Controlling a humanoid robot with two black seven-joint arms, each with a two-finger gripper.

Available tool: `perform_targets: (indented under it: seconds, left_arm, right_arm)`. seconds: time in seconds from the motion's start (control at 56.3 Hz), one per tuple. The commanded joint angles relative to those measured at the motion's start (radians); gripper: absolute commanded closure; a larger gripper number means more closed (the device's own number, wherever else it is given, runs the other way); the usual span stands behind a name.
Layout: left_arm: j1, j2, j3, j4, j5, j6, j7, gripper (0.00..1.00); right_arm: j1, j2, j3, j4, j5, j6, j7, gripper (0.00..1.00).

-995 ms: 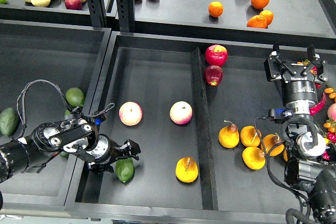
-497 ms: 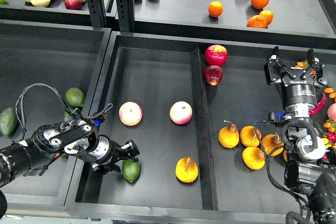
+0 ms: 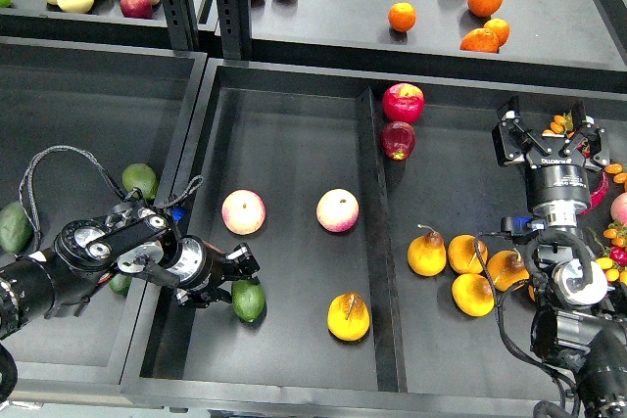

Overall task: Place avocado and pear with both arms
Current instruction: 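Close the left gripper on the avocado and lift it, then carry the avocado into the bin of avocados and release it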

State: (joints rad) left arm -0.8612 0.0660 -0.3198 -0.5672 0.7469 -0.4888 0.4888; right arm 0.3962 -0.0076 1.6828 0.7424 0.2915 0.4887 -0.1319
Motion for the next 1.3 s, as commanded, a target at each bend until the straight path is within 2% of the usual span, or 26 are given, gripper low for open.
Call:
perform_targets:
  seconds: [0.0, 0.266, 0.408, 0.746, 0.995, 1.279]
  left_arm:
    - [-0.044, 0.037, -0.002, 0.000, -0.037, 0.000, 0.000, 0.46]
    - [-0.117, 0.192, 0.007, 0.015, -0.126, 0.000, 0.000, 0.45]
    - [-0.121, 0.259, -0.004, 0.088, -0.138, 0.000, 0.000, 0.44]
    - [-0.153, 0.268, -0.048, 0.374, -0.159, 0.000, 0.000, 0.42]
    - [-0.150, 0.232, -0.048, 0.596, -0.205, 0.000, 0.000, 0.41]
    - [-0.133, 0.222, -0.036, 0.612, -0.205, 0.000, 0.000, 0.38]
  right_arm:
    - [0.000, 0.000, 0.000, 0.000, 0.000, 0.000, 0.000, 0.01]
    - [0.000, 0.001, 0.000, 0.002, 0.000, 0.000, 0.000, 0.01]
    - [0.000, 0.005, -0.002, 0.002, 0.000, 0.000, 0.000, 0.01]
    - [0.000, 0.006, -0.003, 0.012, 0.000, 0.000, -0.002, 0.01]
    - [0.001, 0.008, -0.006, 0.012, 0.002, 0.000, -0.002, 0.01]
    - [0.000, 0.008, -0.005, 0.032, 0.002, 0.000, -0.003, 0.01]
